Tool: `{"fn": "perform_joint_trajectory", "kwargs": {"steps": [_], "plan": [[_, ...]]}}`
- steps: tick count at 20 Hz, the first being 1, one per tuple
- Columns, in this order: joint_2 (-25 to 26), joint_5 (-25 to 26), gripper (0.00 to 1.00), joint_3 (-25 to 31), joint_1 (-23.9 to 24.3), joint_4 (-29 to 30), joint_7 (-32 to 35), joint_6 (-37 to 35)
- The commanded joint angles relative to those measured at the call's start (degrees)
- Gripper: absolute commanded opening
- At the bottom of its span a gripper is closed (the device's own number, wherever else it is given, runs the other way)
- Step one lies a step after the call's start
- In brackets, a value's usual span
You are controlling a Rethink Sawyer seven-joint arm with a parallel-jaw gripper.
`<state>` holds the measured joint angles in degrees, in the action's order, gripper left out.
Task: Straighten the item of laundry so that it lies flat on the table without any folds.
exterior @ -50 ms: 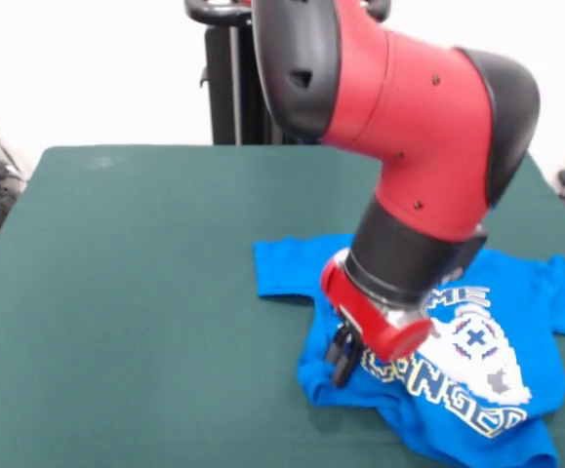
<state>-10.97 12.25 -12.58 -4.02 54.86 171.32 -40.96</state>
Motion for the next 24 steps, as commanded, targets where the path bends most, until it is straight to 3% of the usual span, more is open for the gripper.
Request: {"fn": "perform_joint_trajectory", "kwargs": {"steps": [1,6,13,20,22,24], "plan": [[-7.28,0.75,0.00,-0.76,-1.48,11.82,0.56,-0.72],[-12.09,-0.15,0.00,2.11,0.64,15.89,-2.36,2.73],[-6.02,3.54,0.00,-2.39,-0.85,13.05,3.86,10.24],[3.28,3.66,0.00,-14.51,-5.83,7.08,16.28,16.76],[7.90,1.85,0.00,-20.40,-7.67,5.31,23.05,21.31],[10.92,-0.56,0.00,-23.75,-8.19,4.42,24.90,24.38]]}}
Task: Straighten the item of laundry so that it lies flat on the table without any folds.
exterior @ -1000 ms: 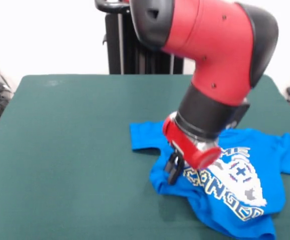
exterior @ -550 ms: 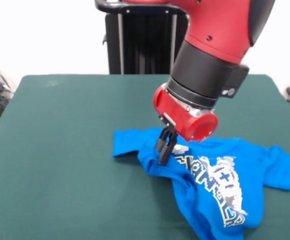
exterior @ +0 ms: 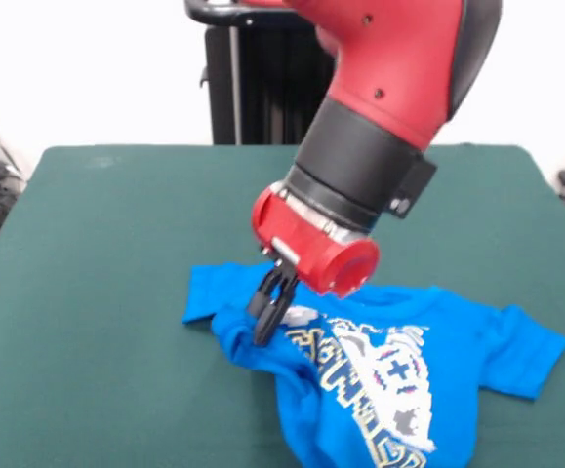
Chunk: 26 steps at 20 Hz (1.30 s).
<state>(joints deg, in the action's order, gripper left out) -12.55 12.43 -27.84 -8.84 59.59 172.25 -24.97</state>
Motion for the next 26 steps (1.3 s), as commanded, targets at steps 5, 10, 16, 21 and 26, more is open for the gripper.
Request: {"fn": "perform_joint_trajectory", "kwargs": {"steps": [5,10,16,21,26], "plan": [[12.97,-4.24,0.00,-8.33,-2.68,-0.41,17.73,6.78],[10.35,-5.32,1.00,-5.42,-2.43,1.18,9.87,3.78],[2.16,-7.17,1.00,-2.40,-0.69,0.10,0.96,-9.31],[-3.90,-7.65,1.00,0.72,0.52,-0.63,-6.36,-19.38],[-7.06,-8.31,1.00,4.81,1.17,0.41,-8.69,-23.50]]}}
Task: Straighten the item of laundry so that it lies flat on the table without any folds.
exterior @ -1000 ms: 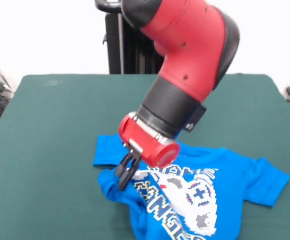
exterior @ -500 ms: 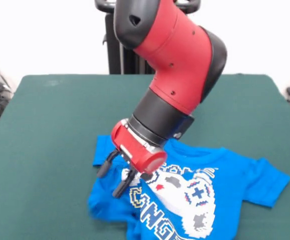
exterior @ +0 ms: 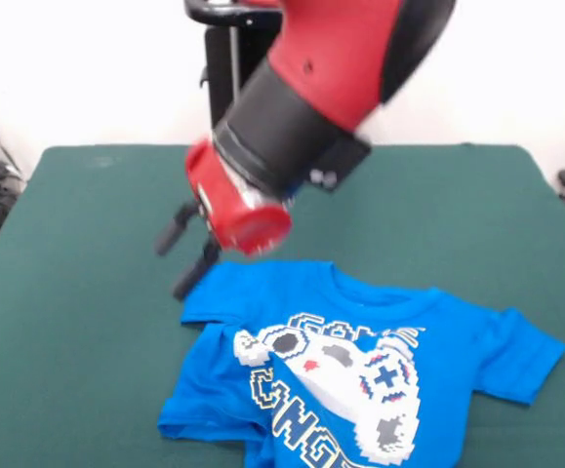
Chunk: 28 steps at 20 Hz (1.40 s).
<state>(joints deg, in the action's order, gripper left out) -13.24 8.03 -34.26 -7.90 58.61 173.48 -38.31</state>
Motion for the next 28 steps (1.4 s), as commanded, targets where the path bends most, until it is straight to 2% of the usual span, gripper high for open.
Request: {"fn": "perform_joint_trajectory", "kwargs": {"steps": [1,7,15,19,22,28], "plan": [[-6.79,-4.06,1.00,12.38,0.50,1.95,-10.47,-10.54],[-8.07,-5.12,1.00,21.73,3.55,8.17,-14.34,-6.15],[-6.89,-0.81,1.00,25.06,3.92,12.07,-11.87,-0.16],[-7.13,-0.71,1.00,28.86,6.58,14.32,-13.63,2.06],[-7.35,-1.80,1.00,33.34,9.94,16.09,-16.84,0.49],[-4.14,1.07,1.00,33.96,10.47,15.96,-12.85,0.63]]}}
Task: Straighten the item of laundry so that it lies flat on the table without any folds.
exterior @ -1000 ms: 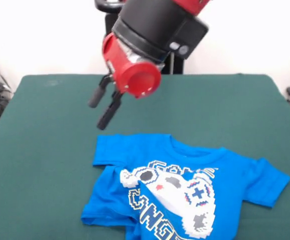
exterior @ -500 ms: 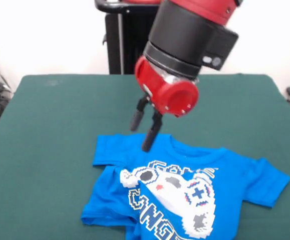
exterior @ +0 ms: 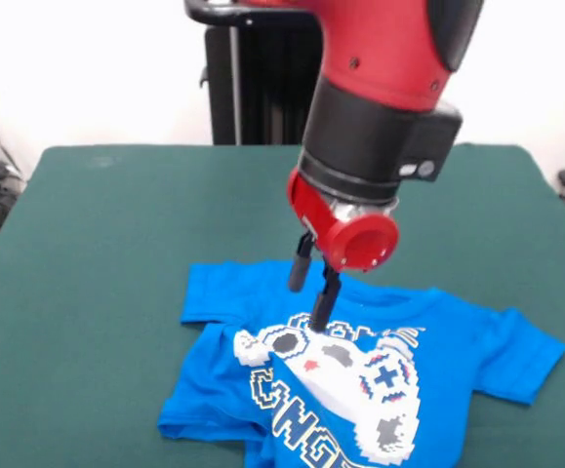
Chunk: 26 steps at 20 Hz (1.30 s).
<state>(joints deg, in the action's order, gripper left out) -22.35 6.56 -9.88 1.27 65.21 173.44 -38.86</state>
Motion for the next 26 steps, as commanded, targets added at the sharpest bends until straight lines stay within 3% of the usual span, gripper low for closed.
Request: {"fn": "perform_joint_trajectory", "kwargs": {"steps": [1,6,13,19,26], "plan": [[5.62,3.27,1.00,9.06,0.89,9.02,-11.98,0.93],[8.37,6.28,1.00,8.30,0.27,8.32,-10.56,3.17],[6.61,2.61,1.00,20.24,8.60,14.49,-17.85,-0.20],[5.41,2.43,1.00,27.74,12.49,18.12,-18.50,-2.77],[5.87,4.89,1.00,30.15,13.72,18.22,-16.38,-3.88]]}}
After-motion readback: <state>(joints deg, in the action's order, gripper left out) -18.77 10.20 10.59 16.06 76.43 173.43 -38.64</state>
